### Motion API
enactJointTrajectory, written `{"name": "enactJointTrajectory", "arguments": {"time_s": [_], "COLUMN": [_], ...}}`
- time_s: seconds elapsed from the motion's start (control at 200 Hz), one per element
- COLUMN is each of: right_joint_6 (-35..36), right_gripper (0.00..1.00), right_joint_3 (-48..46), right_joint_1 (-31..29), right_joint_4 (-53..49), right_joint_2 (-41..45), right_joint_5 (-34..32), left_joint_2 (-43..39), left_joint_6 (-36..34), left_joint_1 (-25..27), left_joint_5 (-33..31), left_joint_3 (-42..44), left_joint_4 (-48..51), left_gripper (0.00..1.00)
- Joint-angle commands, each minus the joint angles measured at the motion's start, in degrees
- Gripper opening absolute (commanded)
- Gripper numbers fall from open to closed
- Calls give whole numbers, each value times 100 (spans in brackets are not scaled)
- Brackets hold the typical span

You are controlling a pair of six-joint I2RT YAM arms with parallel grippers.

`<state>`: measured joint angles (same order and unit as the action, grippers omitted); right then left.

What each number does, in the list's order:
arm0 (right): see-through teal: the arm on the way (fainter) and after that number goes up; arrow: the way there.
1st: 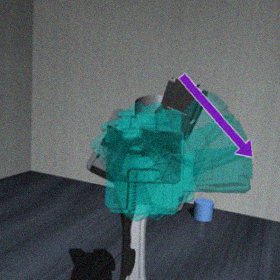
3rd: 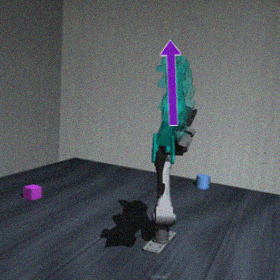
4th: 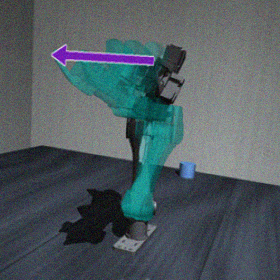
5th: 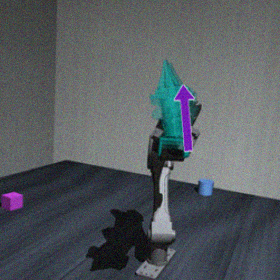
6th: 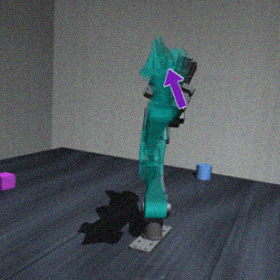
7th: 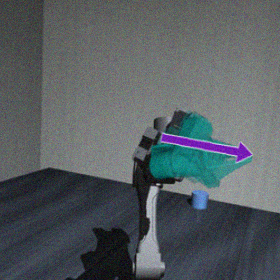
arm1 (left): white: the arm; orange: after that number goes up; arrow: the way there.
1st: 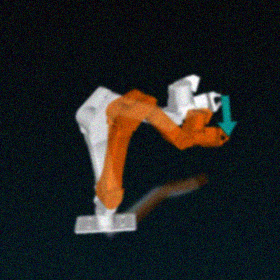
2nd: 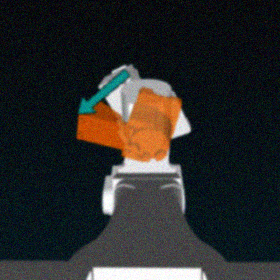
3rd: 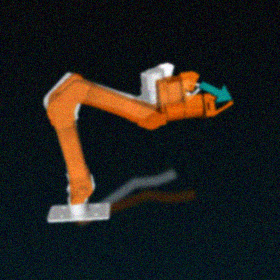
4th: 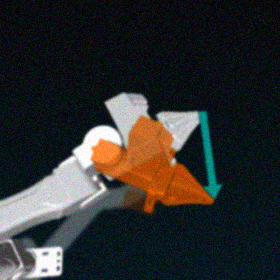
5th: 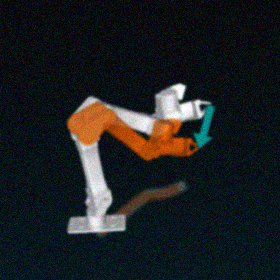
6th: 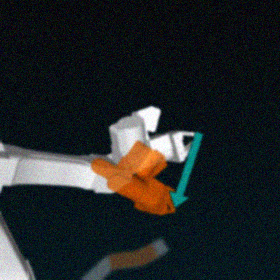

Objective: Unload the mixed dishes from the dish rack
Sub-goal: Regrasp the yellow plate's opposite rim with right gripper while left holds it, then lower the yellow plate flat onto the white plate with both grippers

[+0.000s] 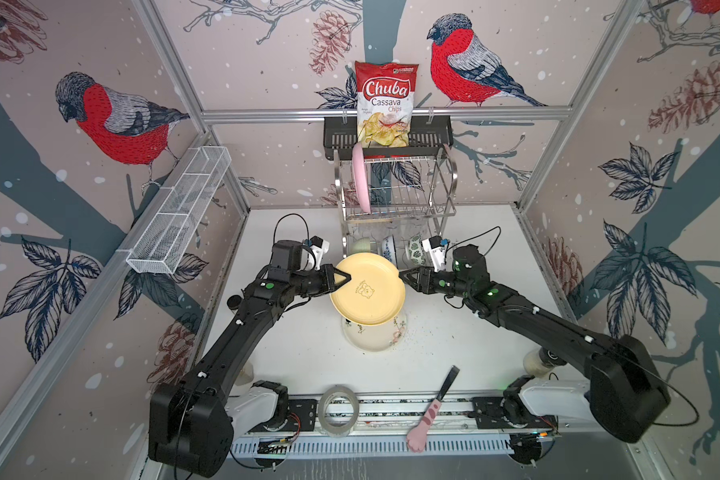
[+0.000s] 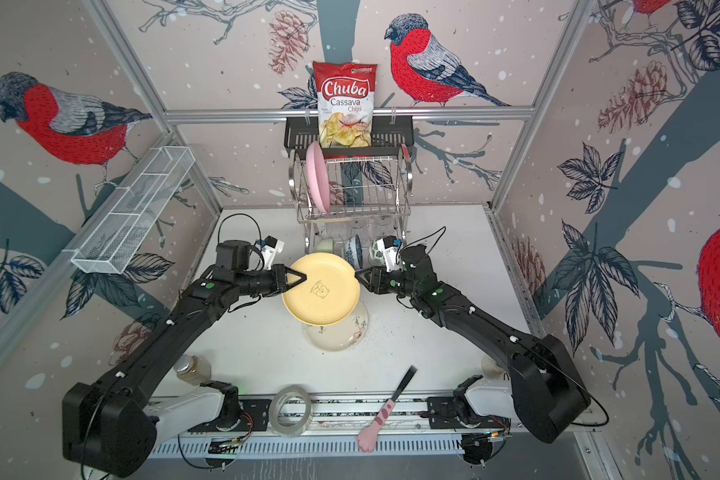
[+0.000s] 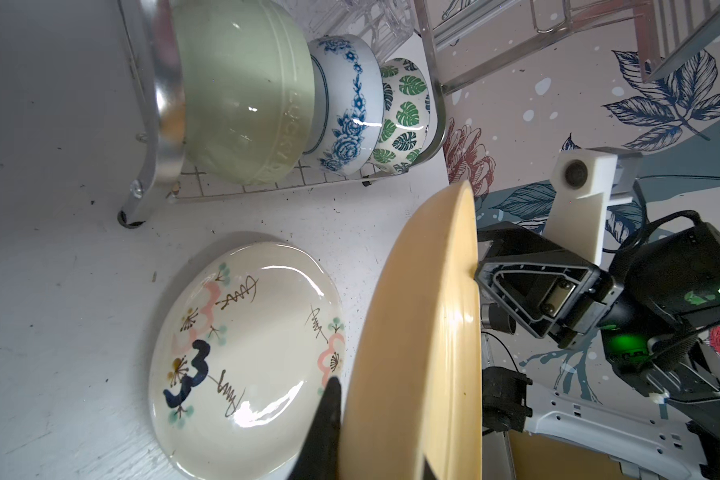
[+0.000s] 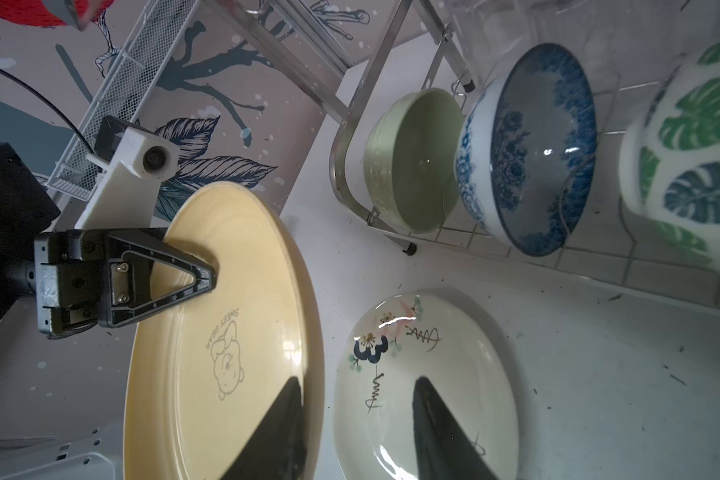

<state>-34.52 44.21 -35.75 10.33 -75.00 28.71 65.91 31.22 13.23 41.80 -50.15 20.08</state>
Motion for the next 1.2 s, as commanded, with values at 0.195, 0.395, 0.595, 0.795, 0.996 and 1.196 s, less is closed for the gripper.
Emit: {"name": "enactJointTrajectory", "arguments": {"time_s": [0.195, 0.395, 0.595, 0.795, 0.996, 1.196], "right_joint_6": [-103, -22, 16, -9, -83, 13], "right_gripper": [7, 0, 0, 0, 0, 0], "right_joint_3": [185, 177, -2, -330, -544, -408], "right_joint_1": [-344, -389, -399, -414, -442, -678], "right_joint_4": [259, 5, -246, -303, -141, -294], "right_joint_2": [-462, -437, -427, -435, -637, -1030], "right_joint_5": [85, -289, -669, -978, -1066, -1594], "left_joint_2": [18, -29, -140, -222, -265, -259], "left_joint_6": [33, -234, -294, -459, -507, -521], "left_joint_1": [-31, -31, -31, -31, -37, -49], "left_joint_5": [165, -622, -939, -1542, -1787, -1828], "left_joint_3": [102, 143, 235, 79, 49, 58], "left_joint_4": [-488, -67, 59, 471, 584, 634], "left_gripper": [0, 32, 75, 84, 88, 91]}}
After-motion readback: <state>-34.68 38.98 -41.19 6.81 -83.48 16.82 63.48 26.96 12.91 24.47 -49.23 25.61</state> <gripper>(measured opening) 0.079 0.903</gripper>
